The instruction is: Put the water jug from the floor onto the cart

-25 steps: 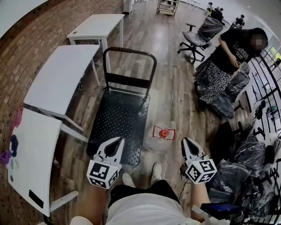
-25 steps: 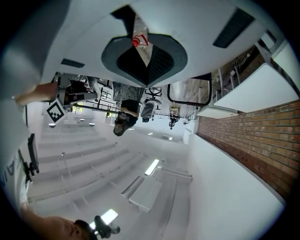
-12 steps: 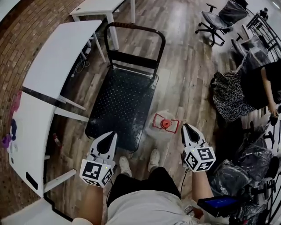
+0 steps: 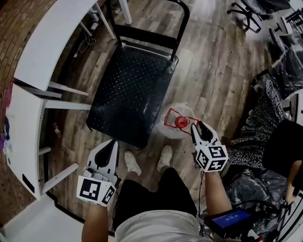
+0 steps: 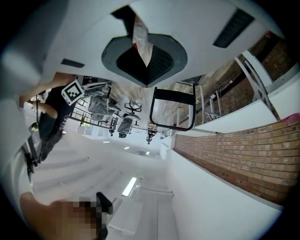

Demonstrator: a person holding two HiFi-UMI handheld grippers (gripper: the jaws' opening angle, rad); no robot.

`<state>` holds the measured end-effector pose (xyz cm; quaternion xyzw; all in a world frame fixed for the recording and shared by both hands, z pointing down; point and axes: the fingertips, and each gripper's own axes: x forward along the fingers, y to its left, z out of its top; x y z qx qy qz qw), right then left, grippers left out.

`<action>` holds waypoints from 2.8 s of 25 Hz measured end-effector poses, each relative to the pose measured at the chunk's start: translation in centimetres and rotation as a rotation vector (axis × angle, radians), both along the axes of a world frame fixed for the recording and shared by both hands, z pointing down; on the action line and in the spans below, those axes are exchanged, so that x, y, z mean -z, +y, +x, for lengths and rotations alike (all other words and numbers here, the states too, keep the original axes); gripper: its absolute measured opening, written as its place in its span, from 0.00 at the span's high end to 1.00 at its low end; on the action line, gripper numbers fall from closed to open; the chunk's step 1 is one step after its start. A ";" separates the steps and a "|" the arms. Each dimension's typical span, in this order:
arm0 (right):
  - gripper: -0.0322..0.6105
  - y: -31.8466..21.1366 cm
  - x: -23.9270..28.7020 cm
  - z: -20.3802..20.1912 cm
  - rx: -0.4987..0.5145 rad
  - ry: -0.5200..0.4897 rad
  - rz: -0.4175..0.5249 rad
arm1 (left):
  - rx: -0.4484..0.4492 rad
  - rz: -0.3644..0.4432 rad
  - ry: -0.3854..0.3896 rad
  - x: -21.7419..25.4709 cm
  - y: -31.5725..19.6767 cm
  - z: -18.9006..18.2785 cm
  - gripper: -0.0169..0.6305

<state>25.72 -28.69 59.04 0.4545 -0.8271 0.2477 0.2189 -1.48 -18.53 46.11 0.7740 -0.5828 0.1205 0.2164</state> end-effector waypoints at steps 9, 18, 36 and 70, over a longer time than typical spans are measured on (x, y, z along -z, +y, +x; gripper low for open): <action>0.68 0.3 -9.7 0.2 0.007 0.055 -0.102 | 0.052 -0.085 -0.023 -4.5 0.6 -0.2 0.97; 0.51 0.9 -19.2 0.3 0.026 0.141 -0.177 | 0.103 -0.162 -0.003 -8.5 3.3 -0.4 0.97; 0.46 0.5 -25.8 -0.6 0.068 0.285 -0.143 | 0.167 -0.231 0.004 -12.1 5.4 -1.1 0.97; 0.47 0.9 1.4 -5.2 0.052 0.264 -0.024 | 0.288 0.045 0.009 1.5 3.8 -10.9 0.97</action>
